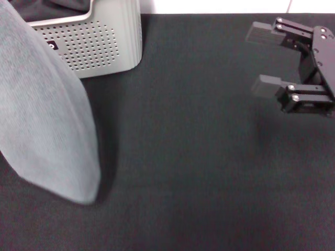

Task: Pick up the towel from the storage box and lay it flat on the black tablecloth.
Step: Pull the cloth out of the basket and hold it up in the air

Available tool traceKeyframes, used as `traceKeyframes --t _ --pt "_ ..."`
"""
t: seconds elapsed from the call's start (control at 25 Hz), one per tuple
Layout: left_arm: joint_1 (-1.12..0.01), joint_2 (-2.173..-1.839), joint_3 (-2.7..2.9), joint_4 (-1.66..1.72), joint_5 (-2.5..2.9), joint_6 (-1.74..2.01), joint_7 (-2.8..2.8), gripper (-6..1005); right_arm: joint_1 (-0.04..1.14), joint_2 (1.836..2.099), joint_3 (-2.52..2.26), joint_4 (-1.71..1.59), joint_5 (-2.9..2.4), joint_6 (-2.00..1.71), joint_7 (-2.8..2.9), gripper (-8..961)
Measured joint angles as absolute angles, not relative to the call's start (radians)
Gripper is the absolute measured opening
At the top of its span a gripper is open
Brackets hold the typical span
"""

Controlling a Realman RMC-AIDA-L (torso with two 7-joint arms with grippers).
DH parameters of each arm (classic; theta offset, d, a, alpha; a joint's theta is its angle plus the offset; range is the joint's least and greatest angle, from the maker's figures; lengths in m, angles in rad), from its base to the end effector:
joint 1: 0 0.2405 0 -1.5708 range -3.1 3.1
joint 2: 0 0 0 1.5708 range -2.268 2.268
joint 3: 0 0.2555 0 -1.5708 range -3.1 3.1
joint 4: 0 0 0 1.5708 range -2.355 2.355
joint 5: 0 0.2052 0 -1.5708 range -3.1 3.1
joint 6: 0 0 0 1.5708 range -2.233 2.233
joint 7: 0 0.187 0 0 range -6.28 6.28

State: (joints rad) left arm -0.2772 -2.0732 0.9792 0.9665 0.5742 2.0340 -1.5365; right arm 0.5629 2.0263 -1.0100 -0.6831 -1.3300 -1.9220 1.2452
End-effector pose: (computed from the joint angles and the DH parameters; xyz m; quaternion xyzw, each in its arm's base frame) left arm -0.1330 0.2458 0.1617 -0.6699 0.0596 -0.7329 0.1025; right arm 0.1240 0.3070 0.0200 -0.8758 -0.0192 0.4823 0.0087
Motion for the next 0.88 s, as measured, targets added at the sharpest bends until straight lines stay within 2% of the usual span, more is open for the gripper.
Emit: traceKeyframes --t 0.56,0.88 --pt "-0.326 -2.059 0.981 0.986 0.573 2.033 -1.634 22 0.572 2.027 -1.043 -0.603 -1.334 -1.814 1.163 754" --pt "-0.395 -2.053 0.982 0.996 0.553 2.032 -1.723 23 0.574 2.028 -1.304 -0.567 -1.183 -1.59 1.015 753"
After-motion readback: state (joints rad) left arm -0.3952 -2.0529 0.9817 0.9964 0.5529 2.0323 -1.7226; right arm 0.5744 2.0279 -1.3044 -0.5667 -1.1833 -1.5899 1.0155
